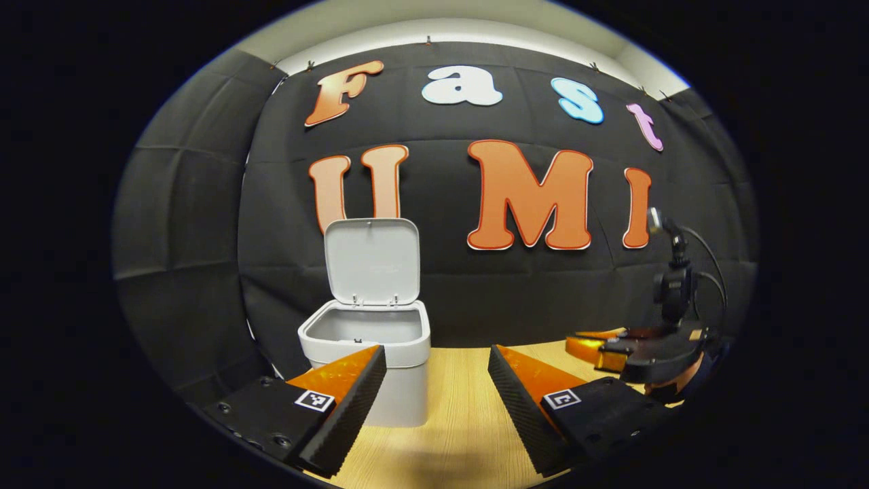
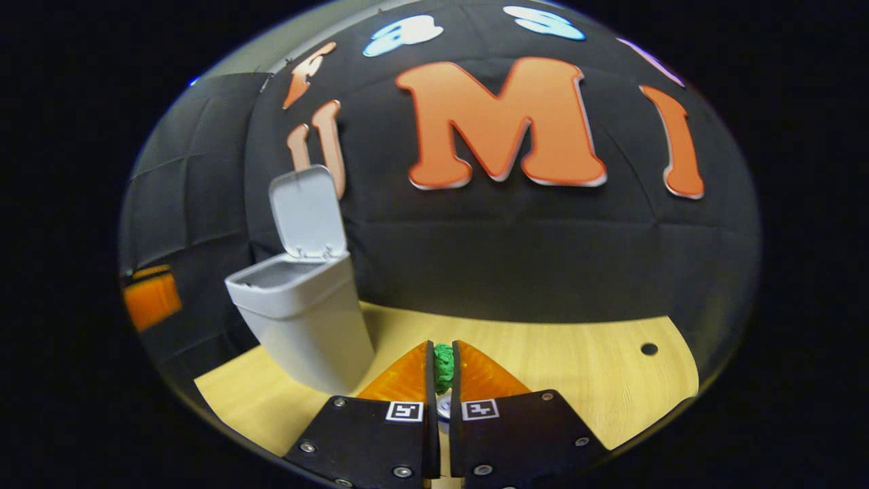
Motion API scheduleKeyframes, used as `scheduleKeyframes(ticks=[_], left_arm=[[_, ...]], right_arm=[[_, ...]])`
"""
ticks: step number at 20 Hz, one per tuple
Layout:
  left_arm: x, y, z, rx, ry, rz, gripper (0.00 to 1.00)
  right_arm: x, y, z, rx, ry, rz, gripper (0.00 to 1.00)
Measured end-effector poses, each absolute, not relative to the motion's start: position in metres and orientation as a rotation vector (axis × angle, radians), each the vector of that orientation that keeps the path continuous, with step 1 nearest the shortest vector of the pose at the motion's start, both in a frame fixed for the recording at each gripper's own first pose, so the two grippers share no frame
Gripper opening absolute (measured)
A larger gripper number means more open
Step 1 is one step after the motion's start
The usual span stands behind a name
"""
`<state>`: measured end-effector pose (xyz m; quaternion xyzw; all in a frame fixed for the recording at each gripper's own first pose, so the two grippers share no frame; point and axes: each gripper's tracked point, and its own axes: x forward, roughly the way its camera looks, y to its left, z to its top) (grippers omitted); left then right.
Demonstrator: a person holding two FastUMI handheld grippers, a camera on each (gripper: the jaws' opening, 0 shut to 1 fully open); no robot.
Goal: Press the lid of the desktop garbage bin to open it, pick up the crumpled paper on the desktop and throw it into the bin, then pick up the pop can on the desktop and drop it into the bin, and finally close the garbage bin lid.
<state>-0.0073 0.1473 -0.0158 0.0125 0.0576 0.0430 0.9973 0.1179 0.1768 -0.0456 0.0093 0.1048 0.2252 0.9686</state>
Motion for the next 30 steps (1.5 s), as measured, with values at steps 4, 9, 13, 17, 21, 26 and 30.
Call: scheduleKeyframes(ticks=[4, 9, 13, 17, 21, 26, 30], left_arm=[[-0.018, 0.186, -0.013, 0.021, 0.092, 0.146, 0.95], [-0.035, 0.243, -0.014, 0.003, 0.081, 0.254, 0.96], [-0.055, 0.276, -0.020, -0.010, 0.088, 0.328, 0.96], [-0.061, 0.288, -0.030, -0.018, 0.107, 0.351, 0.94], [-0.047, 0.268, -0.036, -0.016, 0.120, 0.301, 0.94], [-0.018, 0.209, -0.044, 0.003, 0.121, 0.160, 0.94], [0.005, 0.148, -0.055, 0.004, 0.101, 0.018, 0.94]], right_arm=[[0.129, 0.272, 0.018, 0.030, 0.141, 0.600, 0.06], [0.155, 0.376, 0.034, -0.029, 0.141, 0.695, 0.06], [0.174, 0.413, 0.011, -0.041, 0.198, 0.688, 0.06], [0.169, 0.417, -0.006, -0.059, 0.214, 0.700, 0.27], [0.168, 0.399, -0.007, -0.031, 0.174, 0.700, 0.75], [0.162, 0.306, -0.009, 0.019, 0.166, 0.577, 0.95], [0.141, 0.177, -0.031, -0.056, 0.126, 0.398, 0.95]])
